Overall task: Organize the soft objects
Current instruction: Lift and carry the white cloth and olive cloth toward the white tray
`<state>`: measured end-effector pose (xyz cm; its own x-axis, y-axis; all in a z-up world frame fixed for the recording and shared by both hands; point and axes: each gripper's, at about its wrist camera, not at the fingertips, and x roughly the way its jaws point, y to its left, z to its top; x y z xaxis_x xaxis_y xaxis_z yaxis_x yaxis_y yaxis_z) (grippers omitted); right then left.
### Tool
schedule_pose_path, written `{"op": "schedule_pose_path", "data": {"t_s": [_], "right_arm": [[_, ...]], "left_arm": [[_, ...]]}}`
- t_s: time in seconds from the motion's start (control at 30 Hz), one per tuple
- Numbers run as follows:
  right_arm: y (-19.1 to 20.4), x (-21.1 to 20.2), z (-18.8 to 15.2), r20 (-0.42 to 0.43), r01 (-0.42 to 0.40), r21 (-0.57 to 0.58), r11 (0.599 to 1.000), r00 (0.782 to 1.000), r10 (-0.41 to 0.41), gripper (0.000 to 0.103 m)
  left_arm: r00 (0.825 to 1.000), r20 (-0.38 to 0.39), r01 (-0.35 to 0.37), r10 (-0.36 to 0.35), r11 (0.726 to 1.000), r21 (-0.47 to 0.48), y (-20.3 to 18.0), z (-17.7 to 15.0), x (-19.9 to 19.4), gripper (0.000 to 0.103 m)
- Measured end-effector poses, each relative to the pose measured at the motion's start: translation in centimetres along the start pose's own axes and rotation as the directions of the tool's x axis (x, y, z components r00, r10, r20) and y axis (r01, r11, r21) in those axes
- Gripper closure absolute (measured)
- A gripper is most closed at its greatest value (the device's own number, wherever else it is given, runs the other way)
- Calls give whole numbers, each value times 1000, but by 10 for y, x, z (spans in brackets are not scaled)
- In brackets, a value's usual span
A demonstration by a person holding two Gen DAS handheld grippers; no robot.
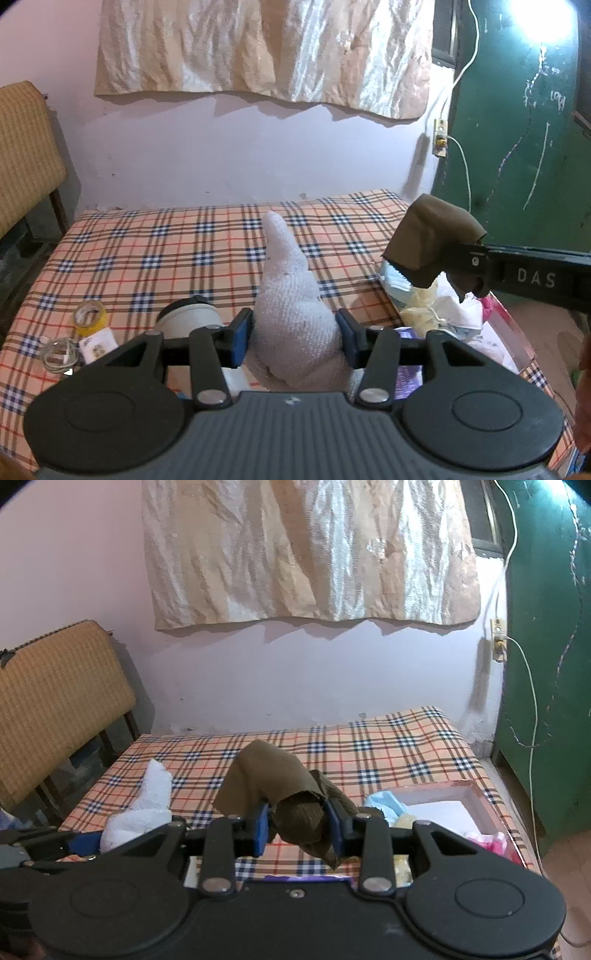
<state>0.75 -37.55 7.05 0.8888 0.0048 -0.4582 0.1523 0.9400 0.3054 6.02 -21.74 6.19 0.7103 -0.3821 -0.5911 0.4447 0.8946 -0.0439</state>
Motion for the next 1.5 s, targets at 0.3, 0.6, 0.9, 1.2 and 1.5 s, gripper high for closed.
{"op": "schedule_pose_path", "data": {"t_s": [0.3,0.6,0.9,1.2,1.5], "right_arm": [[-27,-4,-2,-1,35,26,999,999,-35,63],[-49,-3,-4,-6,62,46,997,998,-61,63],[-65,-3,-5,-9,83,59,995,997,-83,63],[-80,-1,-5,-14,113,69,991,994,-112,63],[-106,-4,-10,-25,154,96,983,988,-152,63]], "left_arm": [[999,-16,37,-36,999,29,-22,1,13,52],[997,-28,67,-65,996,52,-40,1,23,52],[995,-38,91,-89,993,72,-53,2,33,52],[992,-46,125,-121,989,84,-66,4,45,52],[984,-66,169,-164,982,88,-86,7,60,52]]}}
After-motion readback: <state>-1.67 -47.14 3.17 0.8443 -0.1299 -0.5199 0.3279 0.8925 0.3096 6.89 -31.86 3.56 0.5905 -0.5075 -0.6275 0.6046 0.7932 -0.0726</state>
